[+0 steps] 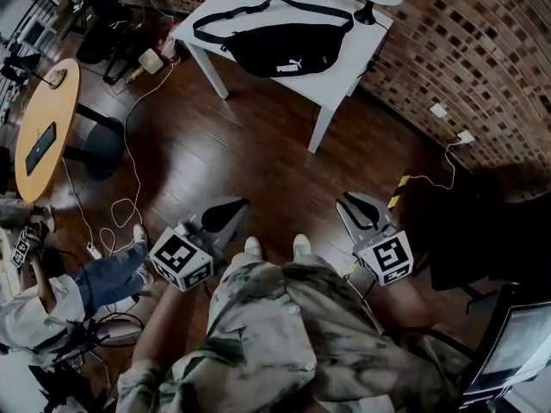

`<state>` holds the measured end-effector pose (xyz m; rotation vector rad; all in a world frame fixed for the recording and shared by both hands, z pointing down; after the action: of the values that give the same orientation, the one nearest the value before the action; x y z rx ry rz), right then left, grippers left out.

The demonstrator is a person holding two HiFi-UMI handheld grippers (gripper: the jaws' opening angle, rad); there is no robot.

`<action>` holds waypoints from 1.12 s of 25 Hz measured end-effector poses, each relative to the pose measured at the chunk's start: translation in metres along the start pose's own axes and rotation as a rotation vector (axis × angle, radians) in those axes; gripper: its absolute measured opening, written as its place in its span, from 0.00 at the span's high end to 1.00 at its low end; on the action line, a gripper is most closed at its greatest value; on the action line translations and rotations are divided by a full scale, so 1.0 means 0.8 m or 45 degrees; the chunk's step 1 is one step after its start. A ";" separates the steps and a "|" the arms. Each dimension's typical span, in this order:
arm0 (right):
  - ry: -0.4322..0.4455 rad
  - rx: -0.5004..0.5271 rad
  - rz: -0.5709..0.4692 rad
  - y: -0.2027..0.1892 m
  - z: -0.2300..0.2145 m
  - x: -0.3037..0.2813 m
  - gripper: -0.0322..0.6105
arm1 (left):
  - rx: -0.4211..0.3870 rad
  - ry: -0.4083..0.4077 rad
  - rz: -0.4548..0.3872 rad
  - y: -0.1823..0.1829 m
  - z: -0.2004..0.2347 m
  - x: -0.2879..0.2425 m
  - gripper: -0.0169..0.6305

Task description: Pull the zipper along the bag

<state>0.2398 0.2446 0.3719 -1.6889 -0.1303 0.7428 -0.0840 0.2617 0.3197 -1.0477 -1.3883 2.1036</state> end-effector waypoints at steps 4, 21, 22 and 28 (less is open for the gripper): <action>-0.024 0.008 -0.031 0.006 0.055 0.028 0.83 | -0.006 -0.036 -0.022 -0.019 -0.037 0.055 0.97; -0.048 0.082 -0.085 0.049 0.352 0.032 0.83 | 0.018 -0.046 -0.072 -0.122 -0.064 0.301 0.97; -0.052 0.094 -0.090 0.050 0.362 0.033 0.83 | 0.013 -0.060 -0.067 -0.124 -0.067 0.305 0.97; -0.095 0.088 -0.108 0.043 0.398 0.043 0.83 | -0.020 -0.134 -0.063 -0.133 -0.080 0.313 0.97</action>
<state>0.0862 0.5194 0.3047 -1.5811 -0.2248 0.7386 -0.2005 0.5160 0.3108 -0.9109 -1.4670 2.1425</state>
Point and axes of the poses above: the fingertips, and each gripper's own axes: x backward along the fingers, z to its left, y out of its top, the point moved 10 cm from there along x, backward along the fingers, and after that the axes turned 8 degrees about y, right-handed, at the moved point
